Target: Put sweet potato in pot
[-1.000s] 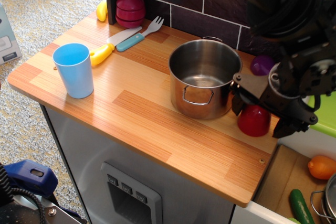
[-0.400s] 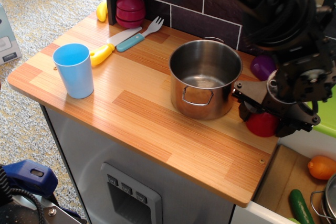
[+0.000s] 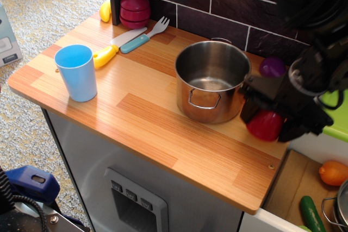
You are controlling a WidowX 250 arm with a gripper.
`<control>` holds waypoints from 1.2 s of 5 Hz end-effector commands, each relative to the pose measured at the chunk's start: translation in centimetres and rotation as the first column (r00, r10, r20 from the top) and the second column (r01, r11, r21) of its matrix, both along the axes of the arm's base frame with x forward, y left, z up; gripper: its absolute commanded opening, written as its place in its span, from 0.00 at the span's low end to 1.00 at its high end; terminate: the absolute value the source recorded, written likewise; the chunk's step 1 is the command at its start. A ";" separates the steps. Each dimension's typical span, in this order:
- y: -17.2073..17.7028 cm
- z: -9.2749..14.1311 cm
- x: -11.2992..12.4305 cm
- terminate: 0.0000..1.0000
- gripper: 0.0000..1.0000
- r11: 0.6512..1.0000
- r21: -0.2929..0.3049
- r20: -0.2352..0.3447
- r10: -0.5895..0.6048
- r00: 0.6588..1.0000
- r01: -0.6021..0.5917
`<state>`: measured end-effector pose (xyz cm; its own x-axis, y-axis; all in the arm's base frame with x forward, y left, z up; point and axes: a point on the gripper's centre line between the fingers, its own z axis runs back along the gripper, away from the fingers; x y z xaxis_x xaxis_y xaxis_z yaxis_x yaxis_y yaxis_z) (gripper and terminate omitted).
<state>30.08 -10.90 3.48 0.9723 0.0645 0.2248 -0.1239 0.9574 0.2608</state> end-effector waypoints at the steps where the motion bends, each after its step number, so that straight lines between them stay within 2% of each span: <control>1: 1.0 5.9 1.1 0.00 0.00 0.997 0.077 0.098 -0.027 0.995 0.019; 2: 4.0 8.2 1.7 0.00 0.00 0.982 0.174 0.147 -0.098 0.984 0.072; 3: 7.3 8.8 2.8 0.00 0.00 0.971 0.204 0.171 -0.163 0.972 0.127; 4: 9.5 8.9 3.5 0.00 0.00 0.965 0.210 0.183 -0.199 0.963 0.160; 5: 10.2 8.3 2.6 0.00 1.00 0.967 0.194 0.190 -0.203 0.961 0.166; 6: 10.2 8.3 2.6 0.00 1.00 0.967 0.194 0.190 -0.203 0.961 0.166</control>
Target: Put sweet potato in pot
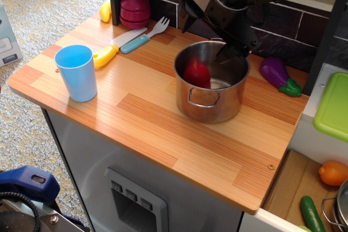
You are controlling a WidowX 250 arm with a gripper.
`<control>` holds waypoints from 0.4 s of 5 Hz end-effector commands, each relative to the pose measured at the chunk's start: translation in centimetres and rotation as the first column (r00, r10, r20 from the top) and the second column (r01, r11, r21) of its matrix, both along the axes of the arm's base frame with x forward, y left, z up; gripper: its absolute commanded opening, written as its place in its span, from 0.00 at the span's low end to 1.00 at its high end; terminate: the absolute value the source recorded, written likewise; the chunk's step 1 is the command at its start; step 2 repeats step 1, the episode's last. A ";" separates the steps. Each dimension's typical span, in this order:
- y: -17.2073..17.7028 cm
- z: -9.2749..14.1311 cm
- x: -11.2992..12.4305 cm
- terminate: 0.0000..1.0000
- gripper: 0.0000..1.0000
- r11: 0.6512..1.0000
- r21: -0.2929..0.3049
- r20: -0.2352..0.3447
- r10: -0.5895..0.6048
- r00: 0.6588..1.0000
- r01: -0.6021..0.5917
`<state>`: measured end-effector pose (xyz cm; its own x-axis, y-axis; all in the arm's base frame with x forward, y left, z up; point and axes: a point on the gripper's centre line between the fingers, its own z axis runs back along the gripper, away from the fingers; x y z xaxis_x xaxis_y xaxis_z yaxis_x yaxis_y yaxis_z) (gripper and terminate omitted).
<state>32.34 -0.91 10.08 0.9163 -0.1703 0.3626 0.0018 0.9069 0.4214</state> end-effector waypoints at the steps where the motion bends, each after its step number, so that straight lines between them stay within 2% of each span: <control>1: 0.2 1.7 0.3 1.00 1.00 1.000 -0.008 0.055 -0.003 0.998 0.003; 2: 0.2 1.7 0.3 1.00 1.00 1.000 -0.008 0.055 -0.003 0.998 0.003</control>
